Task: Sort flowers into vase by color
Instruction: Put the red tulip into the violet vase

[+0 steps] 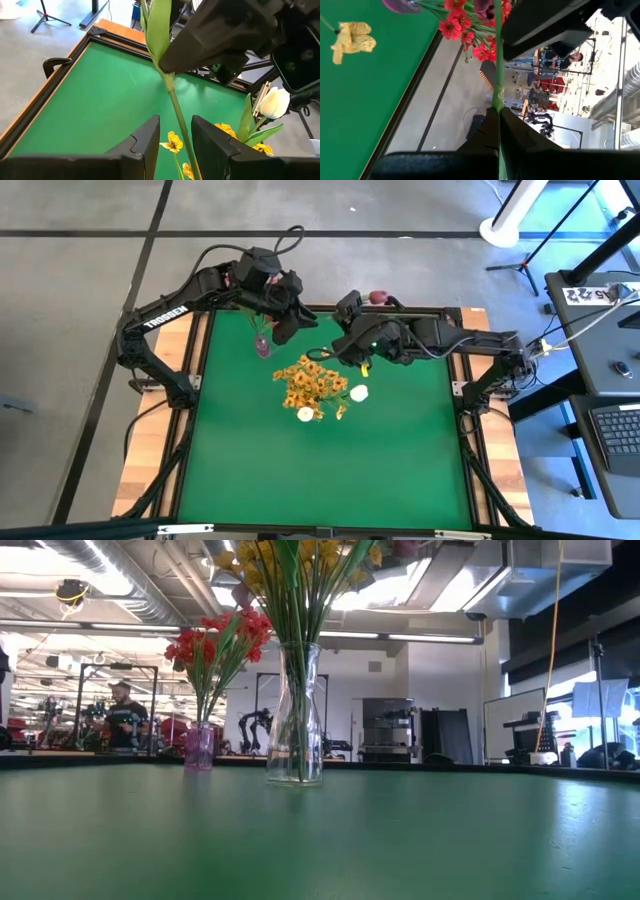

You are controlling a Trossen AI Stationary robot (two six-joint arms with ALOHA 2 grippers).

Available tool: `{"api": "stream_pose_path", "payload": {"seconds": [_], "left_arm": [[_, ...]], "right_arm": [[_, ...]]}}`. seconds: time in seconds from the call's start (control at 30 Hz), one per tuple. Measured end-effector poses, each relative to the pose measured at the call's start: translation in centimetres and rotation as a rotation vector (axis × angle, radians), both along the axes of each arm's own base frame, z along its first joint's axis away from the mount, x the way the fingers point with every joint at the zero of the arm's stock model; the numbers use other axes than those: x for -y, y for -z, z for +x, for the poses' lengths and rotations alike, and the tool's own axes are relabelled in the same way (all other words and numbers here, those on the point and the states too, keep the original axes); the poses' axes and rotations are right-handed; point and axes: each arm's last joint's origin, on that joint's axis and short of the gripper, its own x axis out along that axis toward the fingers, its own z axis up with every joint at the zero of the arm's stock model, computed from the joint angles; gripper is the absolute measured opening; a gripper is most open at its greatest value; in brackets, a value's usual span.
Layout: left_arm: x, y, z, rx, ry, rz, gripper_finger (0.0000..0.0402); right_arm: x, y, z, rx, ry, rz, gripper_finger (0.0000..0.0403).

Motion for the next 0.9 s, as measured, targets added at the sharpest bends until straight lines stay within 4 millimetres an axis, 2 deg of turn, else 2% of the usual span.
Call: {"api": "stream_pose_path", "payload": {"seconds": [0.23,0.9], "left_arm": [[0.02,0.07,-0.05,-0.009,0.000,-0.004,0.0108],[0.53,0.49,-0.15,-0.057,0.015,-0.023,0.0108]], "right_arm": [[-0.02,0.53,0.59,-0.014,-0.002,-0.003,0.0000],[-0.03,0.46,0.64,-0.005,-0.002,-0.003,0.0000]]}}
